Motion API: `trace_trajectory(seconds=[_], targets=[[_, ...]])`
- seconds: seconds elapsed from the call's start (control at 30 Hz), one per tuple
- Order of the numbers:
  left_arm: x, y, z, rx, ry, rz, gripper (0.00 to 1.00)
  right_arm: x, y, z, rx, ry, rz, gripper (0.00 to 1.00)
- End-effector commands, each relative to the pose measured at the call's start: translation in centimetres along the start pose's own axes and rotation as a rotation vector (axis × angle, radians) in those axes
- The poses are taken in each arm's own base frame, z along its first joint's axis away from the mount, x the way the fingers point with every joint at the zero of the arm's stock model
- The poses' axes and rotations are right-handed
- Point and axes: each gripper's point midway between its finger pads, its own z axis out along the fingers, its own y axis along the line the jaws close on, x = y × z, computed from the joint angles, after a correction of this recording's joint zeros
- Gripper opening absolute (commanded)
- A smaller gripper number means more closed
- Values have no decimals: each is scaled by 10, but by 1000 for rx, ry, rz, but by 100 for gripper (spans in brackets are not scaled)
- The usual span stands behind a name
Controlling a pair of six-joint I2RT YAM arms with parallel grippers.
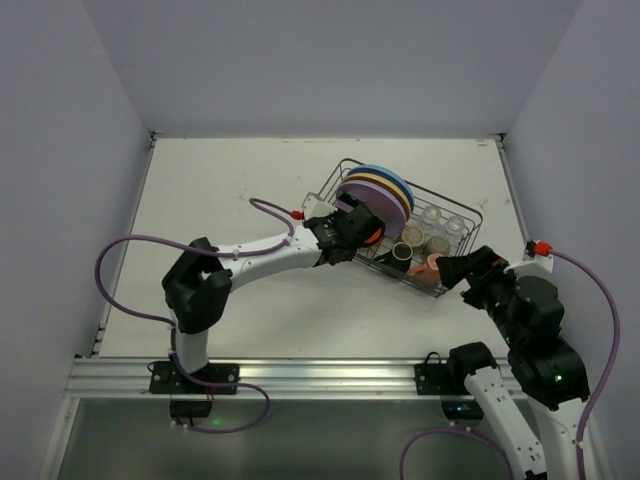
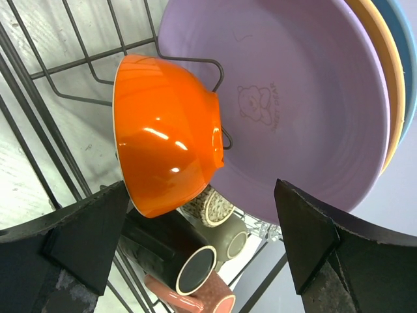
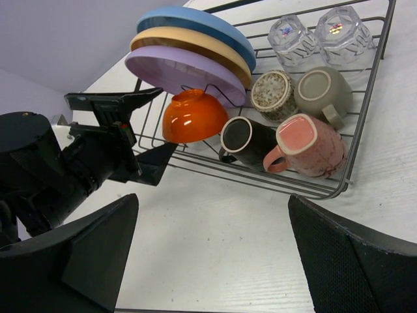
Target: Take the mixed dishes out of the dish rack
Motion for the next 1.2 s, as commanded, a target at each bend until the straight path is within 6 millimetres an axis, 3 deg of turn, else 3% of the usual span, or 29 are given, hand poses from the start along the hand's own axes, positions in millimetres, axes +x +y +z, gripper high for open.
trace_trajectory(seconds=[0.0, 0.13, 0.2, 0.23, 0.33, 1.17], targets=[[-11, 19, 7, -28, -50, 42, 97, -5, 9, 1, -35, -11, -18, 99], [-11, 24, 10, -15, -51, 39, 97, -5, 10, 1, -40, -11, -20, 99], [-10, 15, 7, 36, -36, 21, 96, -5, 11, 1, -46, -10, -24, 99], [-10, 24, 10, 31, -37, 26, 95, -6, 10, 1, -45, -11, -28, 99], [-10, 23, 9, 77, -28, 5, 91, -6, 11, 0, -48, -12, -33, 99], [-15, -4, -7, 309, -28, -49, 89, -3, 16, 0, -76, 8, -57, 99]])
